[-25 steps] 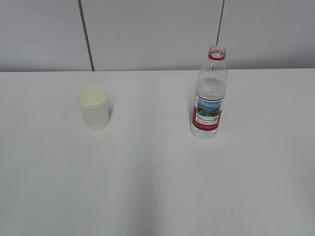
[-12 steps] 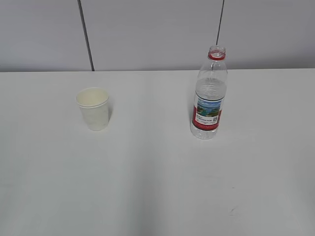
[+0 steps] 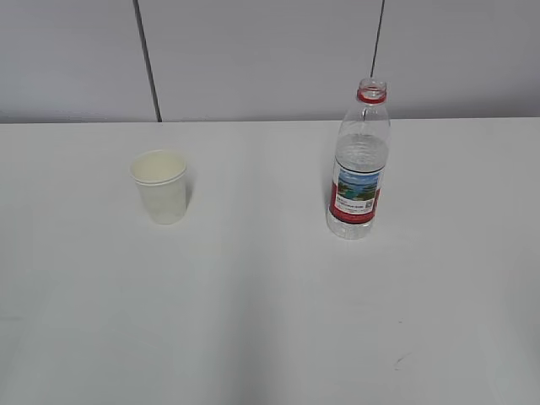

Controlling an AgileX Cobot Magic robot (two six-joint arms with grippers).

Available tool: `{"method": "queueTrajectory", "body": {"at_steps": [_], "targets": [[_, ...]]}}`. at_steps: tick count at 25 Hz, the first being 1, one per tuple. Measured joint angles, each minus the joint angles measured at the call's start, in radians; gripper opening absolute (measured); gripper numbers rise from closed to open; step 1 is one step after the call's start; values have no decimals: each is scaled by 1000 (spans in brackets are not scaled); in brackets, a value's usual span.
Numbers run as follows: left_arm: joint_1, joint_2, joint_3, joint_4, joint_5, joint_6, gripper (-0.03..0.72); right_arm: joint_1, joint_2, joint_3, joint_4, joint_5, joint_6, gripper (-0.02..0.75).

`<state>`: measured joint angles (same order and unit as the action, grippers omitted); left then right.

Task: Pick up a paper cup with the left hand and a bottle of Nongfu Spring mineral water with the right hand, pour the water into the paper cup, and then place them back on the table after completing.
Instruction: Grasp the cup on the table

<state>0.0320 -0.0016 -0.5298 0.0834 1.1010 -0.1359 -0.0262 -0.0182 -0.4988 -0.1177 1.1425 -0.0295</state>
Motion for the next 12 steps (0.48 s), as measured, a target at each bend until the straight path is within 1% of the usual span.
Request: {"method": "queueTrajectory", "body": {"at_steps": [9,12], "targets": [[0,2,-1,-5,-2,2,238,0,0,0,0,0,0,587],[0,33,-17,-8,-48,20,238,0,0,0,0,0,0,587]]}}
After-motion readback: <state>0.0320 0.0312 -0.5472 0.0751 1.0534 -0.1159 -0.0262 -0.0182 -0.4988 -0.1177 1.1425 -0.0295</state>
